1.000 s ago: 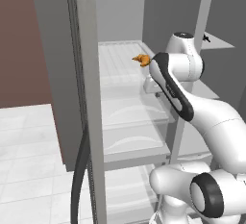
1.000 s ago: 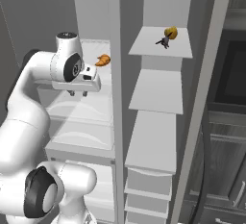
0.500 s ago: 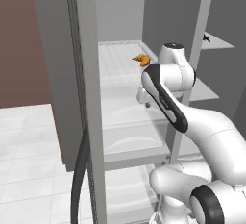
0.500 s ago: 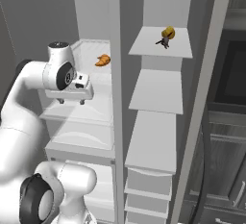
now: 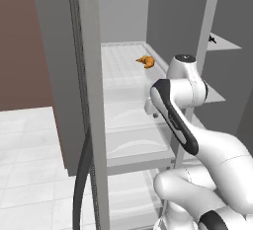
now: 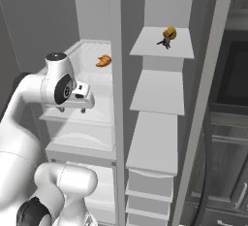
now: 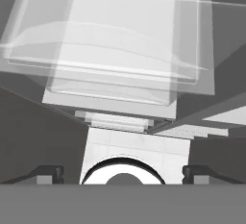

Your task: Pick up the frozen fish from the freezer, place it on any shelf in the fridge, and close the fridge and freezer doors when done.

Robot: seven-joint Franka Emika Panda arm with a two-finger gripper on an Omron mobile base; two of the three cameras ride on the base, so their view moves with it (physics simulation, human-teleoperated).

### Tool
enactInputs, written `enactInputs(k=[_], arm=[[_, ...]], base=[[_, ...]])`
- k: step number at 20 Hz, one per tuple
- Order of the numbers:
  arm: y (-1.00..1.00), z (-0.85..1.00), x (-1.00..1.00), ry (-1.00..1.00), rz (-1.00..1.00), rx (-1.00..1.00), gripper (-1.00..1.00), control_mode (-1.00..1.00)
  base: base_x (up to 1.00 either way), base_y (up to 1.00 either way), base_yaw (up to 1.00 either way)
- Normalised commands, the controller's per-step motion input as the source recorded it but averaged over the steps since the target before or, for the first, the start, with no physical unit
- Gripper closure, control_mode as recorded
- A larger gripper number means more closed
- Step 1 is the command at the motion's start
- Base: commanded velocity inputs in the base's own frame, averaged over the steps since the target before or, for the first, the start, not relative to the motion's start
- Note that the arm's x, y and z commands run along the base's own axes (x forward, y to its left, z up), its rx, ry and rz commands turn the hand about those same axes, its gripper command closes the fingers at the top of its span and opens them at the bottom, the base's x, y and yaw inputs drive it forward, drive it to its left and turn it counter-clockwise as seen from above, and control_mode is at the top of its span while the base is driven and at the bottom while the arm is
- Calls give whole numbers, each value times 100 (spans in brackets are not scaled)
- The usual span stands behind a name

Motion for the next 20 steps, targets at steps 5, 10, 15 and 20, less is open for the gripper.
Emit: enactInputs(k=[5, 10, 15, 20], arm=[[-48, 0, -1, 0, 0, 0, -100, -100], [-37, 0, 0, 0, 0, 0, -100, -100], [0, 0, 0, 0, 0, 0, -100, -100], [13, 0, -1, 0, 0, 0, -100, -100]], base=[[0, 0, 0], [0, 0, 0], [0, 0, 0], [0, 0, 0]])
